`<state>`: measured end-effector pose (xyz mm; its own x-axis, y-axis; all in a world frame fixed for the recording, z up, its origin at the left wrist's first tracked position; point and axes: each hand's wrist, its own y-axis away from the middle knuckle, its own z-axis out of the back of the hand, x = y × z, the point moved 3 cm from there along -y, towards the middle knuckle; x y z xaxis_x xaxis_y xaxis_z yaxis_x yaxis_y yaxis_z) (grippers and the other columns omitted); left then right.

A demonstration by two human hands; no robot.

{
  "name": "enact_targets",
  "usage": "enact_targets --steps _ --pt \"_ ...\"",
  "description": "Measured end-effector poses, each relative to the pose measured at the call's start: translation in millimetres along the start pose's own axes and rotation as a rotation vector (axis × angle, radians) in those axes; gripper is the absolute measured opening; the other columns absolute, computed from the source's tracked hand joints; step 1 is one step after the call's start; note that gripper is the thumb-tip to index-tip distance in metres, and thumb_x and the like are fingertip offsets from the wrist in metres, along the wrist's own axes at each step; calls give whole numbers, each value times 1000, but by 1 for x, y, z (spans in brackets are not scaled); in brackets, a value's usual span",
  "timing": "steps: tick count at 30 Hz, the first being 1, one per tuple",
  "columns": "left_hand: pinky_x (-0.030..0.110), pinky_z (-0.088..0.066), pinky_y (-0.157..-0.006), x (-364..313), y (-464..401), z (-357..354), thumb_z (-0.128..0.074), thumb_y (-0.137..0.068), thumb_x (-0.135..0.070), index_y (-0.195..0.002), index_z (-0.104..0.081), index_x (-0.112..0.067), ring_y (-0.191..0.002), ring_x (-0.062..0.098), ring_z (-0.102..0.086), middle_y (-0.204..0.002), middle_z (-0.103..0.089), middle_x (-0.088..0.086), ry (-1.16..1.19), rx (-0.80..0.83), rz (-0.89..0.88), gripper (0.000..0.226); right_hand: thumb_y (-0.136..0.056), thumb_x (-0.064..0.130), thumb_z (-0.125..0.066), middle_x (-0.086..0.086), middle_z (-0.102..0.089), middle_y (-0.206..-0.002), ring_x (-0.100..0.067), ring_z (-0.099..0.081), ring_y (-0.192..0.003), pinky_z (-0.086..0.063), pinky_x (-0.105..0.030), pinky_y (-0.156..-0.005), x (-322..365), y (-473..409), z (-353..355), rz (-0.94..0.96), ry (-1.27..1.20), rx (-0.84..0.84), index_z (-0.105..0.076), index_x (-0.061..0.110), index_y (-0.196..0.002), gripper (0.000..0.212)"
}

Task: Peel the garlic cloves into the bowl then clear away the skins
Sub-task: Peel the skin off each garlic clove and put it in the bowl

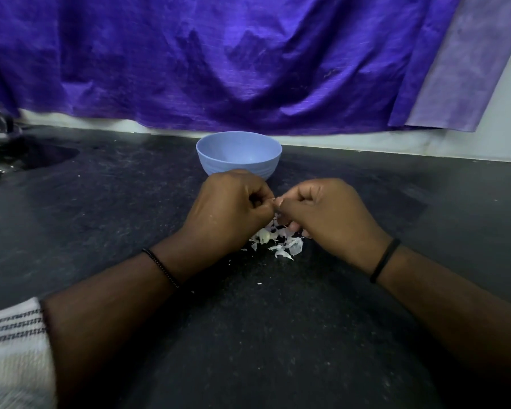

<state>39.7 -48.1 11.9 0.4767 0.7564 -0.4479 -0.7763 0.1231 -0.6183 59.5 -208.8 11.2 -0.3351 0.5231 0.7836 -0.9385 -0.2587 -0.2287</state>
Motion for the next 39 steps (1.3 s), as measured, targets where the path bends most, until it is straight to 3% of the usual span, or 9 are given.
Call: enact_targets --steps 5,11,15,21,23,28,31,39 --pt "19 -47 -61 -5 1 5 -76 -81 -14 -79 -78 -17 -70 3 -61 -72 -69 -10 8 -61 -21 4 -95 25 -63 0 -72 -64 -6 -58 -53 -42 -23 -51 2 0 -1 -173 -204 78 -73 10 -80 23" --pt "21 -51 -59 -9 1 8 -72 -82 -12 -74 -79 -18 -64 1 -65 -66 -71 -10 91 -91 87 11 -95 13 -63 2 -72 -63 -3 -59 -51 -43 -15 -47 5 3 -5 -86 -236 -13 -72 13 -75 22" --pt "23 -54 -57 -8 2 6 -71 -84 -10 -76 -78 -15 -58 2 -64 -63 -69 -11 154 -73 168 13 -94 13 -64 3 -73 -65 -3 -62 -54 -47 -17 -50 5 3 -7 -12 -201 -57 -75 16 -77 21" --pt "31 -57 -57 4 1 -3 -68 -91 -10 -77 -71 -11 -55 15 -66 -65 -71 8 528 -35 407 14 -96 10 -62 -2 -74 -72 -10 -64 -61 -51 -21 -54 2 -1 -2 7 -275 -26 -75 12 -87 16" --pt "32 -55 -56 5 1 -5 -68 -91 -10 -79 -70 -10 -55 15 -64 -64 -70 7 571 -31 426 13 -98 10 -59 -2 -73 -71 -9 -62 -61 -50 -20 -53 0 -3 -2 4 -278 0 -74 10 -90 16" --pt "32 -53 -54 7 1 -7 -65 -93 -14 -79 -67 -15 -52 10 -60 -57 -64 -2 516 -5 384 15 -100 9 -55 0 -70 -72 -4 -61 -60 -48 -17 -53 -3 -4 -1 13 -273 75 -71 9 -93 18" --pt "23 -49 -51 5 0 -6 -64 -95 -15 -82 -67 -14 -49 4 -57 -54 -62 -8 465 -7 349 13 -101 12 -54 2 -69 -73 -3 -60 -61 -47 -16 -55 -4 -5 1 52 -210 112 -71 9 -94 19" --pt "16 -43 -48 11 -1 -3 -65 -94 -17 -84 -69 -12 -48 1 -54 -55 -62 -8 391 -62 329 12 -96 8 -61 0 -73 -78 -8 -62 -67 -49 -18 -58 -3 -5 2 124 -269 158 -72 13 -97 12"
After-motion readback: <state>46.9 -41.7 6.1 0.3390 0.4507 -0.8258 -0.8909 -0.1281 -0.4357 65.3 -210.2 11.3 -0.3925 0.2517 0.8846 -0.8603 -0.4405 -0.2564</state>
